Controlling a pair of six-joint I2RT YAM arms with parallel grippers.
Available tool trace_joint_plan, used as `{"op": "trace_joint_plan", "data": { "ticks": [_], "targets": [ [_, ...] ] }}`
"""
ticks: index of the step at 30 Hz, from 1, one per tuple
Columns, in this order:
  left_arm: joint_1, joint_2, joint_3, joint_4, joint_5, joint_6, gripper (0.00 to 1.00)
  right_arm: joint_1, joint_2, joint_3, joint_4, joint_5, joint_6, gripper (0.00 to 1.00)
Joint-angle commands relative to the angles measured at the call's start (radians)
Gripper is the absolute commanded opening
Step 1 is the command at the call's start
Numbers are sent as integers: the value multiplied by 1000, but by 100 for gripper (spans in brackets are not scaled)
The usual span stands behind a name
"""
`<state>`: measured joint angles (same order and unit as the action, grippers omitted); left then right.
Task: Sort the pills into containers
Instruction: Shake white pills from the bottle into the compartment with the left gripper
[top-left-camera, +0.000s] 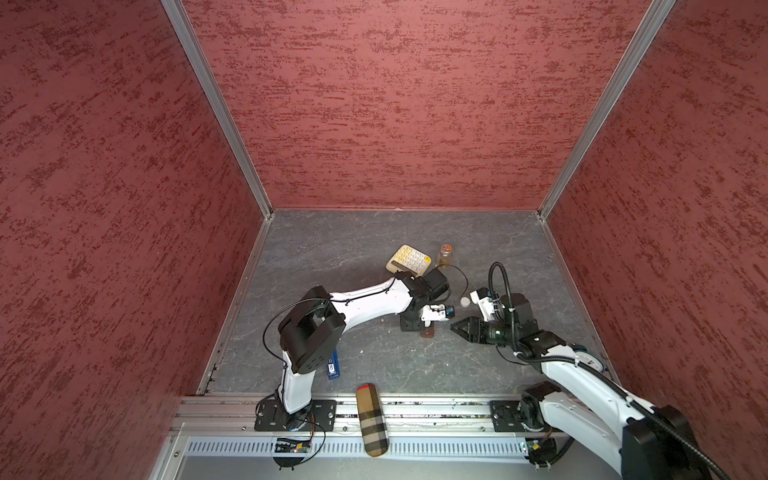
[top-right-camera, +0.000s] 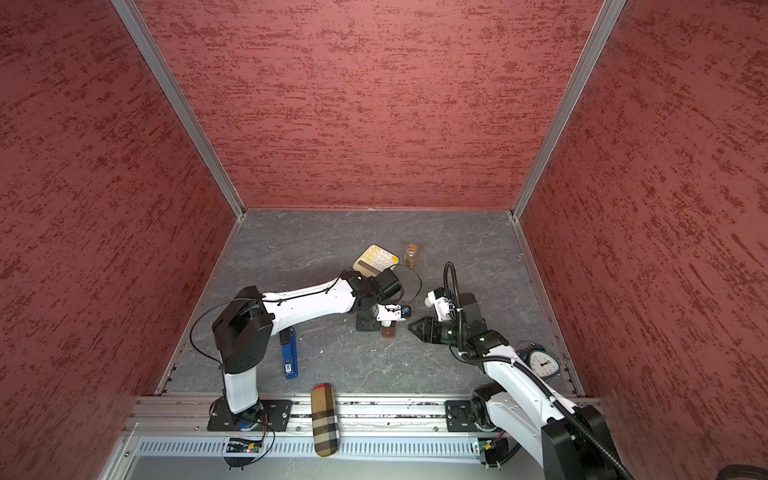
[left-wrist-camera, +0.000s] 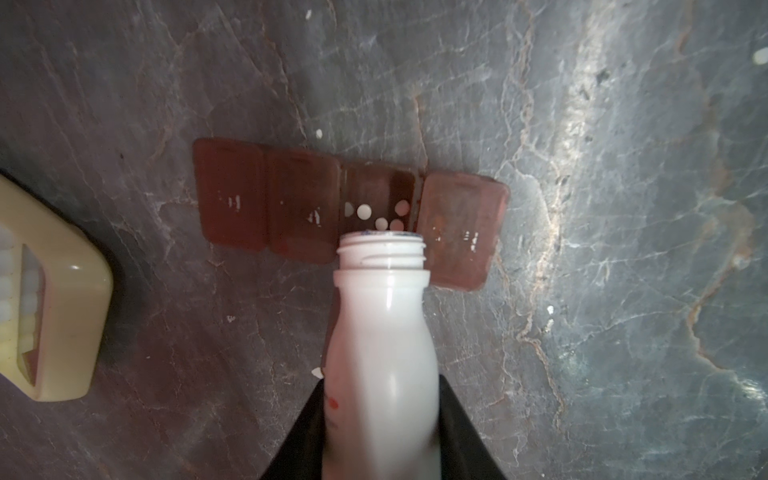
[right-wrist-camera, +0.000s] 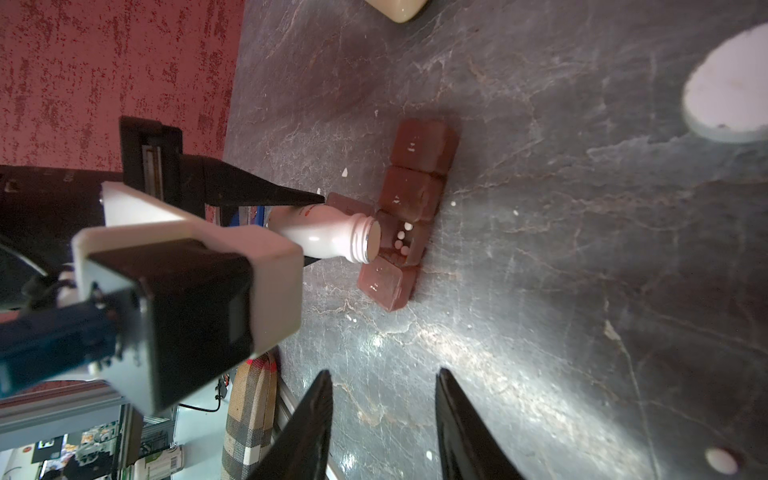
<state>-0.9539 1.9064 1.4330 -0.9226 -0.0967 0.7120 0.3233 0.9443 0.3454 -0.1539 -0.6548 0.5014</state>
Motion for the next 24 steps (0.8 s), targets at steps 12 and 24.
{"op": "trace_joint_plan", "data": {
  "ticks": [12, 24],
  "targets": [
    [12, -40, -15, 56, 20, -19, 0, -1, -9, -6, 8, -3, -7, 42],
    [21, -75, -45, 82, 36, -28, 0, -2, -7, 4, 1, 0, -3, 42]
  ]
}}
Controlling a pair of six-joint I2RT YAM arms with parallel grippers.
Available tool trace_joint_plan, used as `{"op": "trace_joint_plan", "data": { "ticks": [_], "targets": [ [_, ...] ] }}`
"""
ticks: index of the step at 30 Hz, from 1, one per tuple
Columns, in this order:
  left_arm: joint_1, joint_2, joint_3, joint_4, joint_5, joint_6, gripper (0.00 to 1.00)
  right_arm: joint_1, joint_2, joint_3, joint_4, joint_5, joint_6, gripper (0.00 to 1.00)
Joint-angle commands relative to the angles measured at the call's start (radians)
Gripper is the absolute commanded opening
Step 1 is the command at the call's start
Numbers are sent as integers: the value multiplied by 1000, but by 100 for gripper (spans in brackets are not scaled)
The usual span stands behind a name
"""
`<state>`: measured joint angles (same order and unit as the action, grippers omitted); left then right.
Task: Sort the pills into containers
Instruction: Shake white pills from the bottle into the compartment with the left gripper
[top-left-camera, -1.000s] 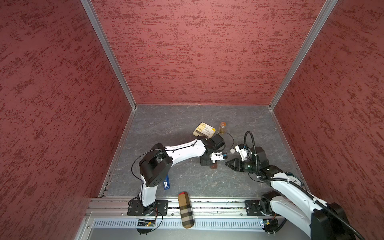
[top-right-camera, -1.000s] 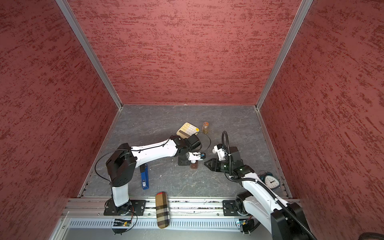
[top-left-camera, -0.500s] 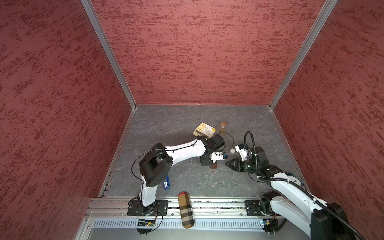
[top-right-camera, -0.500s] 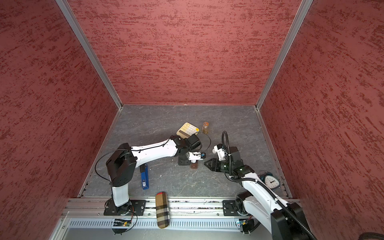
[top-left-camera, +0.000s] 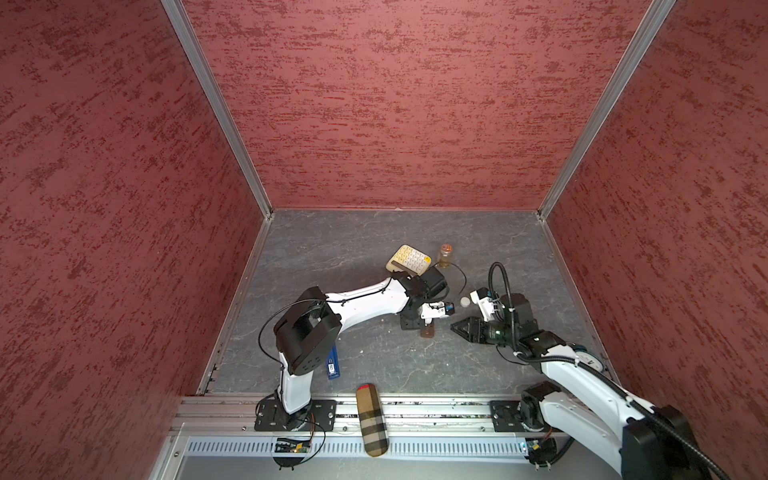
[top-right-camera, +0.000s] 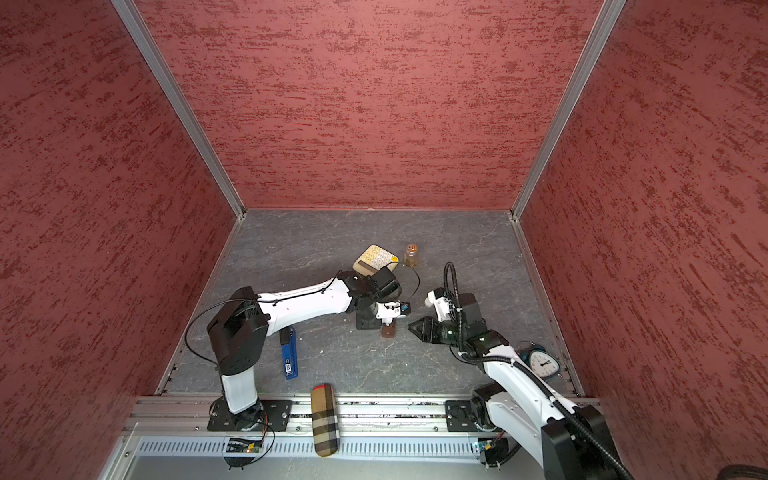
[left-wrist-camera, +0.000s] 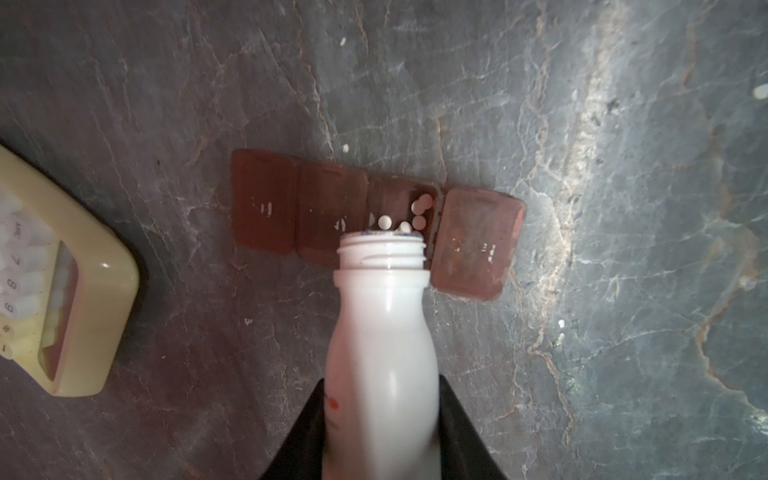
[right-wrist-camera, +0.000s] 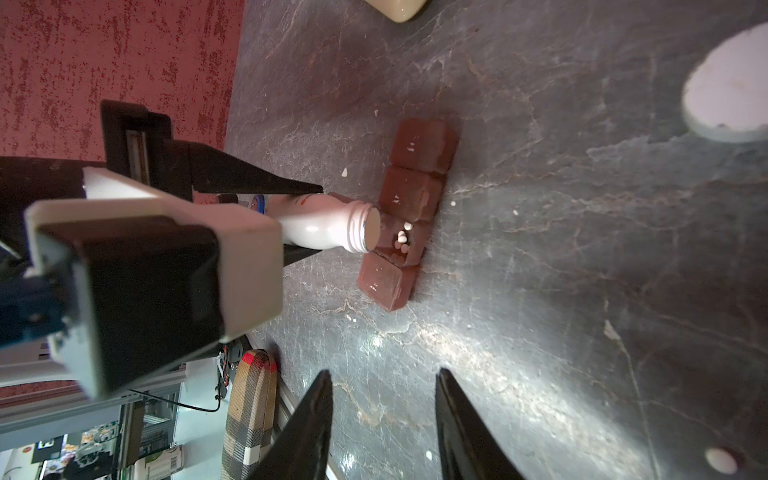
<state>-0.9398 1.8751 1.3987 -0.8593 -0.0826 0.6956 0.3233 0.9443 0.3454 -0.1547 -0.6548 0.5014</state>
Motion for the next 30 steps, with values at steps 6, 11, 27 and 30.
{"op": "trace_joint_plan", "data": {
  "ticks": [6, 11, 27, 30],
  "targets": [
    [14, -85, -54, 66, 46, -17, 0, -2, -22, 17, -20, 12, 3, 42],
    [17, -115, -107, 111, 58, -27, 0, -1, -31, 41, -52, 25, -1, 42],
    [51, -202, -231, 253, 98, -75, 0, -1, -22, 78, -83, 38, 3, 42],
    [68, -235, -269, 312, 129, -89, 0, -1, -28, 93, -98, 46, 7, 41]
  ]
}}
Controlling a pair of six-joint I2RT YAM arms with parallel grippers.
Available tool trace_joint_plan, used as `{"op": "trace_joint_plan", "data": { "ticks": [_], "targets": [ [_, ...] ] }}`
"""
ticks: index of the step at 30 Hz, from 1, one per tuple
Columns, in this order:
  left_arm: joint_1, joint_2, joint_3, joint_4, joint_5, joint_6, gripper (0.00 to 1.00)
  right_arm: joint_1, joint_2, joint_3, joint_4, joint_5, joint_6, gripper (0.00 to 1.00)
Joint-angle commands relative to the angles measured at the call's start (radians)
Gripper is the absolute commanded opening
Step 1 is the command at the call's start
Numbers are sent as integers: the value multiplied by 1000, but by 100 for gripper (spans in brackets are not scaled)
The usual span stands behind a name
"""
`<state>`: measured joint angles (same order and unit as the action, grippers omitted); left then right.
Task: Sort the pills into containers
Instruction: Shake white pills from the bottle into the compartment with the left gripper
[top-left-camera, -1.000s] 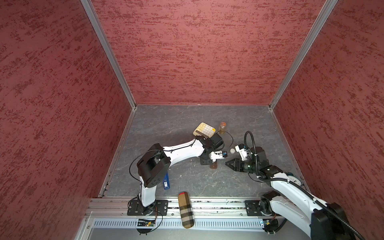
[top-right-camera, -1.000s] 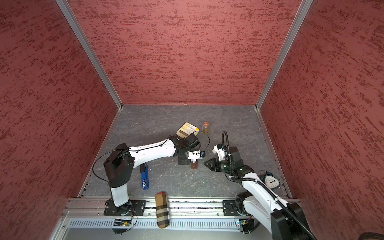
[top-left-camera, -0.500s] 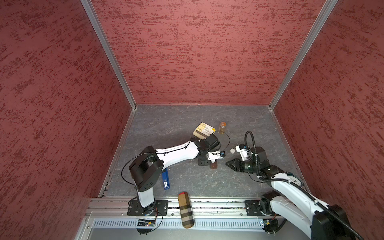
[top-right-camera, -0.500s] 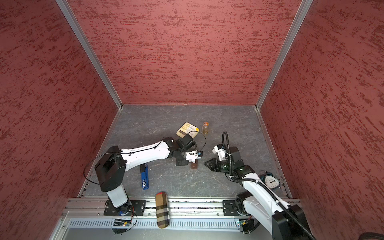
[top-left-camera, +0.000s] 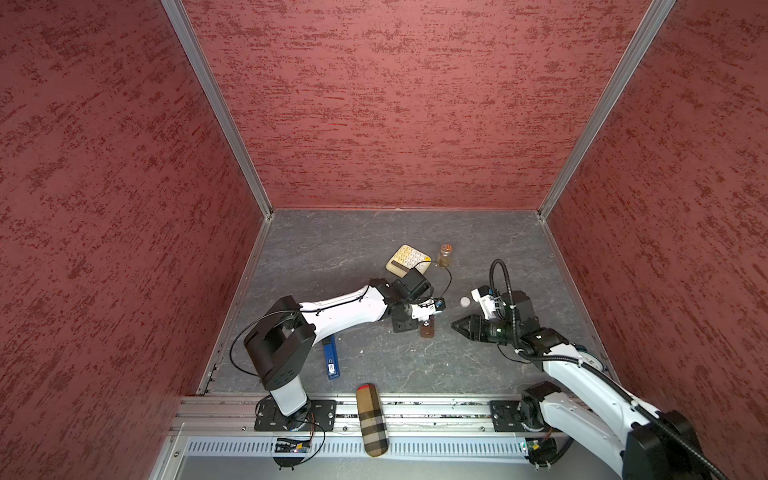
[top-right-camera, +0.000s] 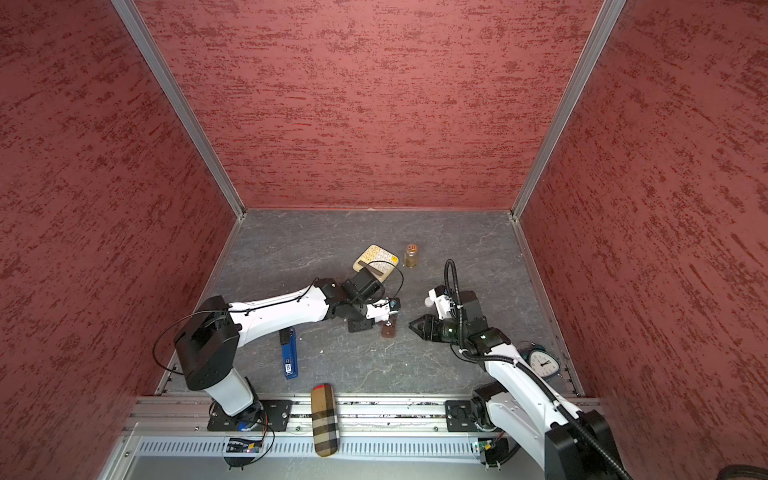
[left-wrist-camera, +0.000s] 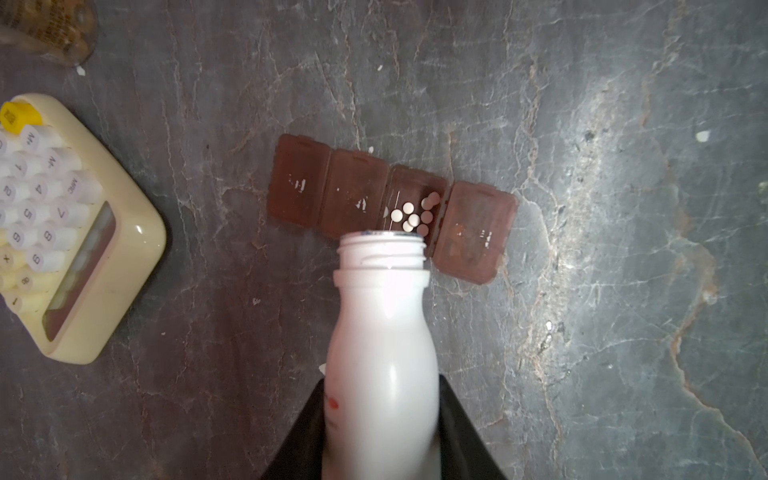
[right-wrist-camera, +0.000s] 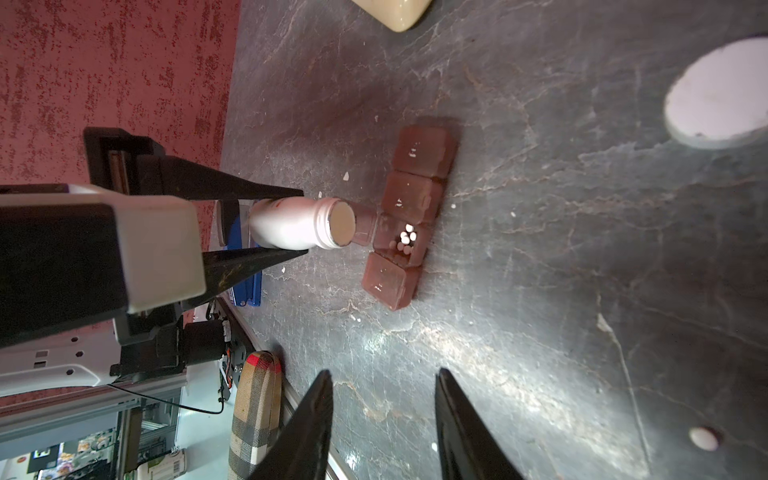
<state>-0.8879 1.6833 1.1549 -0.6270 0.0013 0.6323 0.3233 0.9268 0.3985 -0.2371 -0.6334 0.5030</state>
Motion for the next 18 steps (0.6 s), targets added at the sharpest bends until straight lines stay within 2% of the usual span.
{"op": "trace_joint_plan", "data": {
  "ticks": [1, 7, 13, 18],
  "targets": [
    [26, -56, -45, 105, 60, -28, 0, -1, -14, 47, -22, 29, 7, 42],
    [72, -143, -169, 305, 152, -70, 0, 0, -30, 94, -68, 59, 6, 41],
    [118, -244, -329, 588, 255, -147, 0, -1, -40, 146, -99, 94, 21, 41],
    [154, -315, -521, 1036, 332, -245, 0, -2, -30, 210, -126, 135, 31, 42]
  ]
}}
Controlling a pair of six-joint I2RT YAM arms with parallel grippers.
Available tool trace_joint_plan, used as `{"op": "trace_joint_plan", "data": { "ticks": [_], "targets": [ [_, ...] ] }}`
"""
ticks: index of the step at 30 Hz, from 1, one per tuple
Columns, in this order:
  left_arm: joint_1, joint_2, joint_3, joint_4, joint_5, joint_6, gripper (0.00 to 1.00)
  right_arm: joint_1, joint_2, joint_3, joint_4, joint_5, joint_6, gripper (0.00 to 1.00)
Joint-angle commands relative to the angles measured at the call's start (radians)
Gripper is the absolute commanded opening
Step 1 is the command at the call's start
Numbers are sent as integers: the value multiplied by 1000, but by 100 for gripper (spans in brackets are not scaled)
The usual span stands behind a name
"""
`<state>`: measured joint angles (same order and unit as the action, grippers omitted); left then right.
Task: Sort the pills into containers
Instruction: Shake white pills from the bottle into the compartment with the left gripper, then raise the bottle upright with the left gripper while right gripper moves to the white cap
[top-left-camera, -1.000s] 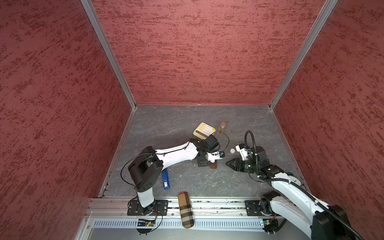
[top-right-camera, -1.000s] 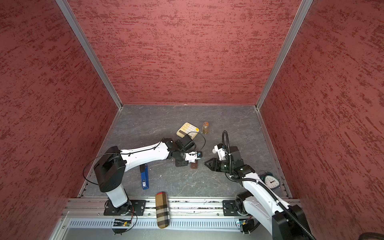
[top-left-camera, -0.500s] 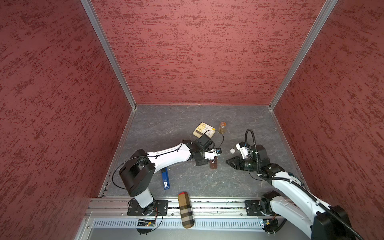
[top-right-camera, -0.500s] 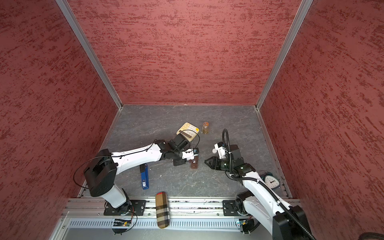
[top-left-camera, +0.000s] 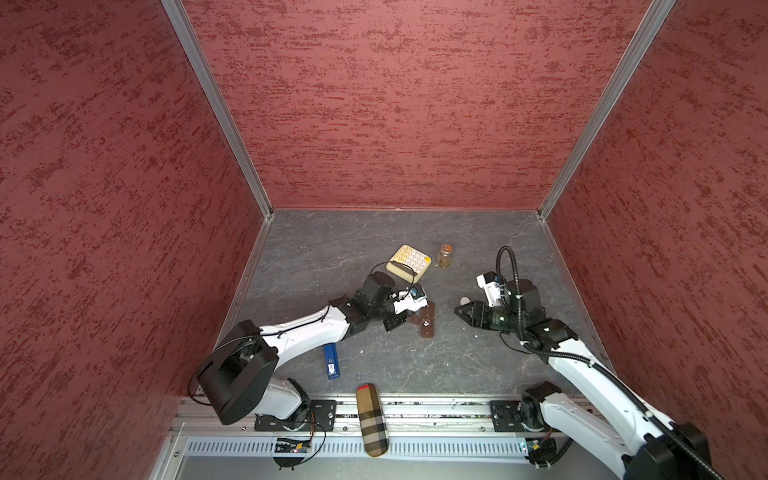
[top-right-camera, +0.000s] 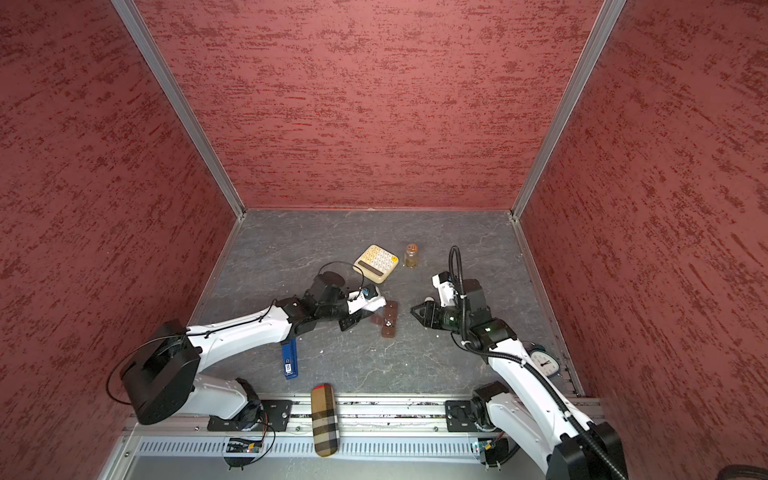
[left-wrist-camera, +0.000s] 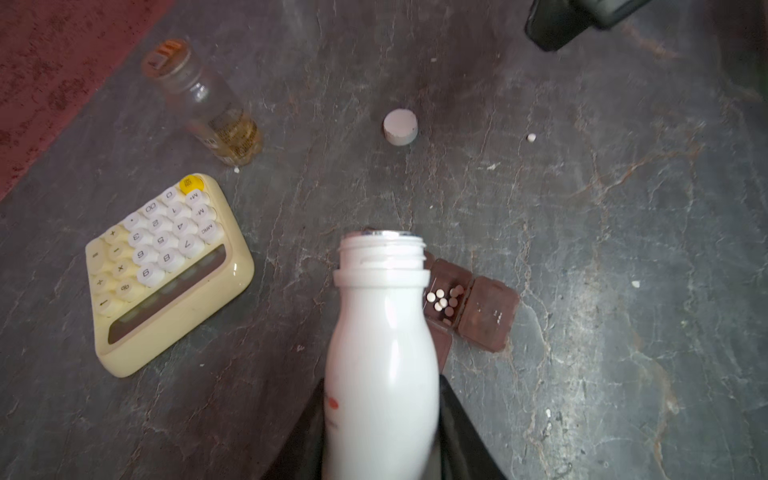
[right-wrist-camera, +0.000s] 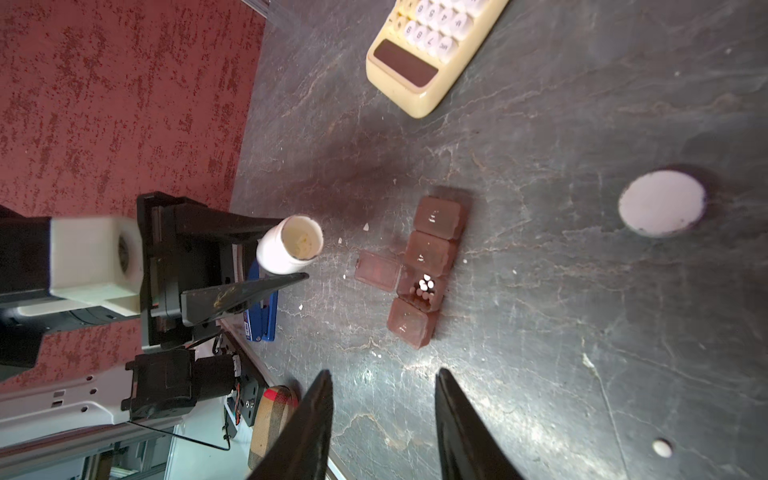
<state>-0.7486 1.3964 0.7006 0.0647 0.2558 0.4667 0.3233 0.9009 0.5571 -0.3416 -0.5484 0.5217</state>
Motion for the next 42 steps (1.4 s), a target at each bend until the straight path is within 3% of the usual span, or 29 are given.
{"op": "trace_joint_plan", "data": {
  "ticks": [1, 6, 11, 19, 31, 42],
  "targets": [
    [16, -28, -106, 468, 91, -94, 0, -1, 2, 65, -31, 66, 15, 42],
    [6, 59, -235, 1066, 106, -178, 0, -2, 57, 151, -114, 174, 23, 42],
    [-3, 181, -212, 1347, 98, -259, 0, -1, 101, 192, -147, 222, 45, 43],
    [1, 207, -156, 1348, 102, -259, 0, -2, 233, 345, -320, 368, 51, 46],
    [1, 106, -273, 1343, 62, -225, 0, -1, 506, 566, -520, 570, 3, 48],
    [-7, -53, -404, 1265, 10, -183, 0, 16, 732, 627, -549, 599, -32, 50]
  ]
}}
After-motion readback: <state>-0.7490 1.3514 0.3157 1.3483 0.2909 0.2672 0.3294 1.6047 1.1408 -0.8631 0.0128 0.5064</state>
